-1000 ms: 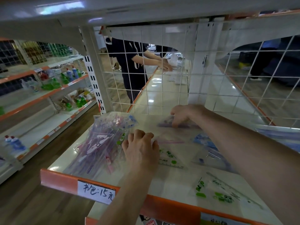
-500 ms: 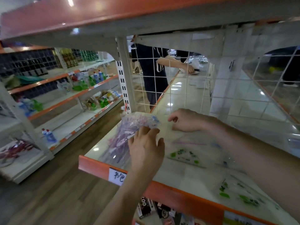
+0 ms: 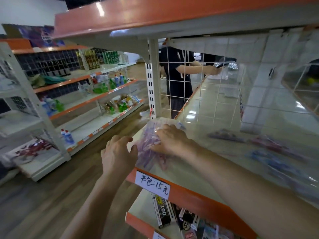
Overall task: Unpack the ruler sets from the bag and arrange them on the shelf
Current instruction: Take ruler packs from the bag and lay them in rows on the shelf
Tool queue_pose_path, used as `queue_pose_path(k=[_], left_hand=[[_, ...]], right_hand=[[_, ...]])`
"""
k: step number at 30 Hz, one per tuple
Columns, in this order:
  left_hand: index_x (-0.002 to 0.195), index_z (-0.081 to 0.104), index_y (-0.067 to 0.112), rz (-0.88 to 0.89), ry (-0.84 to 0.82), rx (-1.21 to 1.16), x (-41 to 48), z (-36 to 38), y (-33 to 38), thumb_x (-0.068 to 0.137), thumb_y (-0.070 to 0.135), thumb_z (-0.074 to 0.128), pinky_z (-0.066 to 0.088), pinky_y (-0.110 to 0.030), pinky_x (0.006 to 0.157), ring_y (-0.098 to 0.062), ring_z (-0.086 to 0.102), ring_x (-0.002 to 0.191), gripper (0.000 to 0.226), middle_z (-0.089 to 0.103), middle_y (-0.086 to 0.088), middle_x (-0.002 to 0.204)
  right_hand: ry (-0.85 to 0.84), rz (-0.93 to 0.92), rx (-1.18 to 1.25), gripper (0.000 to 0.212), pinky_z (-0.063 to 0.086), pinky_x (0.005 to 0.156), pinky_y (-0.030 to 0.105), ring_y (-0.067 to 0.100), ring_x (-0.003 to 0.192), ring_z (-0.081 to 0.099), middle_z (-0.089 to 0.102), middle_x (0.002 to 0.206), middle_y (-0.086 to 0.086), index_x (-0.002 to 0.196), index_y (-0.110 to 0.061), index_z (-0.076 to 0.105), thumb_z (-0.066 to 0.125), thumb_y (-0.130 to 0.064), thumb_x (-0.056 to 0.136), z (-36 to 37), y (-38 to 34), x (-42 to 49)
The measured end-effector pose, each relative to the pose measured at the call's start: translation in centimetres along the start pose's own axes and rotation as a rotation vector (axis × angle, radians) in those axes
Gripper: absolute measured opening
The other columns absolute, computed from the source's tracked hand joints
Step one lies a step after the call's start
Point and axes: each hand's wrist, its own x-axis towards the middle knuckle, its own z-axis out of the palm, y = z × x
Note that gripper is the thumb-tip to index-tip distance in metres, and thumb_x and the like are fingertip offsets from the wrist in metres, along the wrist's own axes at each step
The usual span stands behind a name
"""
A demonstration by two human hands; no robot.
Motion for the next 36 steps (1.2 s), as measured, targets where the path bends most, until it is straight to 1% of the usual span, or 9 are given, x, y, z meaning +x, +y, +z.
queue_pose_path(k=[3, 8, 13, 16, 19, 22, 29, 32, 36], left_hand=[[0.126, 0.056, 0.02, -0.02, -0.081, 0.036, 1.2, 0.3, -0.8, 0.091, 0.035, 0.053, 0.045, -0.046, 0.095, -0.023, 0.05, 0.116, 0.038, 0.055, -0.002, 0.129], [0.128, 0.053, 0.024, 0.008, -0.261, 0.133, 1.8, 1.1, -0.3, 0.091, 0.046, 0.049, 0.046, -0.044, 0.092, -0.021, 0.053, 0.107, 0.043, 0.057, -0.001, 0.123], [0.124, 0.057, 0.025, 0.03, -0.262, 0.159, 2.0, 1.2, -0.3, 0.089, 0.05, 0.05, 0.048, -0.044, 0.089, -0.02, 0.054, 0.1, 0.043, 0.059, 0.0, 0.114], [0.121, 0.058, 0.025, 0.032, -0.254, 0.12, 2.1, 1.0, -0.3, 0.088, 0.049, 0.054, 0.049, -0.044, 0.088, -0.02, 0.055, 0.098, 0.041, 0.06, 0.001, 0.111], [0.101, 0.063, 0.029, 0.043, -0.205, -0.008, 2.4, 0.7, -0.3, 0.087, 0.042, 0.061, 0.05, -0.044, 0.087, -0.017, 0.059, 0.094, 0.019, 0.064, 0.003, 0.105], [0.095, 0.067, 0.026, 0.06, -0.181, -0.135, 2.6, -0.1, -0.1, 0.089, 0.027, 0.061, 0.052, -0.038, 0.086, -0.015, 0.062, 0.088, 0.008, 0.066, 0.008, 0.093], [0.096, 0.064, 0.014, -0.063, -0.079, -0.386, 2.5, -1.9, -0.1, 0.095, 0.015, 0.05, 0.051, -0.032, 0.062, -0.025, 0.066, 0.076, 0.014, 0.067, 0.003, 0.078], [0.096, 0.061, 0.015, -0.079, -0.077, -0.421, 2.2, -1.9, -0.2, 0.096, 0.016, 0.049, 0.051, -0.035, 0.062, -0.025, 0.065, 0.072, 0.012, 0.069, 0.002, 0.078], [0.098, 0.06, 0.016, -0.093, -0.094, -0.43, 2.0, -1.7, -0.9, 0.096, 0.018, 0.048, 0.054, -0.043, 0.074, -0.02, 0.06, 0.069, 0.012, 0.068, 0.002, 0.079]], right_hand=[[0.0, -0.01, 0.02, 0.032, 0.042, 0.082, 0.035, 0.024, 0.105, 0.05, 0.054, 0.111, 0.005, 0.099, -0.015, 0.057, 0.059, -0.045, 0.088, -0.2, 0.3, -0.4], [-0.011, 0.013, 0.067, 0.031, 0.042, 0.078, 0.031, 0.023, 0.098, 0.055, 0.059, 0.106, 0.004, 0.104, -0.013, 0.059, 0.06, -0.04, 0.089, -0.4, 0.5, -0.8], [-0.083, 0.092, 0.201, 0.035, 0.049, 0.073, 0.032, 0.02, 0.086, 0.06, 0.064, 0.095, 0.001, 0.095, -0.012, 0.065, 0.069, -0.044, 0.082, -0.1, 0.9, -0.6], [-0.131, 0.075, 0.396, 0.016, 0.046, 0.066, 0.029, 0.015, 0.075, 0.058, 0.063, 0.078, -0.003, 0.072, -0.018, 0.064, 0.069, -0.029, 0.083, -0.7, 1.3, -0.9], [-0.127, 0.069, 0.62, 0.003, 0.043, 0.071, 0.024, 0.009, 0.079, 0.058, 0.064, 0.084, -0.007, 0.086, -0.018, 0.069, 0.066, -0.017, 0.087, -1.5, 1.7, -1.3], [-0.105, 0.061, 0.681, 0.011, 0.046, 0.073, 0.023, 0.009, 0.081, 0.058, 0.065, 0.084, -0.007, 0.093, -0.012, 0.072, 0.062, -0.012, 0.088, -1.9, 2.0, -1.3], [-0.001, -0.147, 0.125, 0.043, 0.041, 0.101, 0.035, 0.02, 0.124, 0.046, 0.054, 0.133, 0.004, 0.126, -0.015, 0.06, 0.047, 0.001, 0.089, -1.8, 0.8, -0.6], [-0.073, -0.253, -0.074, 0.056, 0.039, 0.097, 0.033, 0.02, 0.127, 0.04, 0.051, 0.135, 0.002, 0.135, -0.017, 0.052, 0.052, 0.006, 0.084, -1.5, -0.7, -0.1], [-0.077, -0.324, -0.223, 0.052, 0.04, 0.088, 0.031, 0.023, 0.121, 0.043, 0.054, 0.126, 0.005, 0.134, -0.018, 0.052, 0.051, 0.004, 0.087, -1.7, -1.2, 0.4]])
